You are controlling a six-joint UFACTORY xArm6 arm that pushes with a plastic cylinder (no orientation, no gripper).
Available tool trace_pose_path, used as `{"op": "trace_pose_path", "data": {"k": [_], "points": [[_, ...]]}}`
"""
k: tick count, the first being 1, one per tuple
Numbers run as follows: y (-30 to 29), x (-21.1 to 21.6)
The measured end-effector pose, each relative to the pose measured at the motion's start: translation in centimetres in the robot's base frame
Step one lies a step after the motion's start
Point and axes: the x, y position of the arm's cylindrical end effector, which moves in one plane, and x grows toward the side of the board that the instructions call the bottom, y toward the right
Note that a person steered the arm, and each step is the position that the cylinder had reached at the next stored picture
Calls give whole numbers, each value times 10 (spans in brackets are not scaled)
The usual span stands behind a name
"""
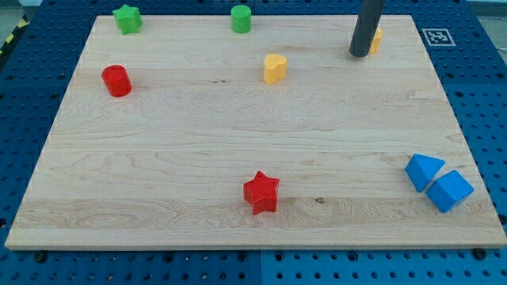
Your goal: Point at the blue cube
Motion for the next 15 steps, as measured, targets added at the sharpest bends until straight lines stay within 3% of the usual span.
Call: {"op": "trace_pose_path", "data": {"k": [4, 6, 7, 12, 13, 15], "points": [[29, -31], [-15, 77], [-15, 100], [4, 99], [-10, 112], [-58, 185]]}}
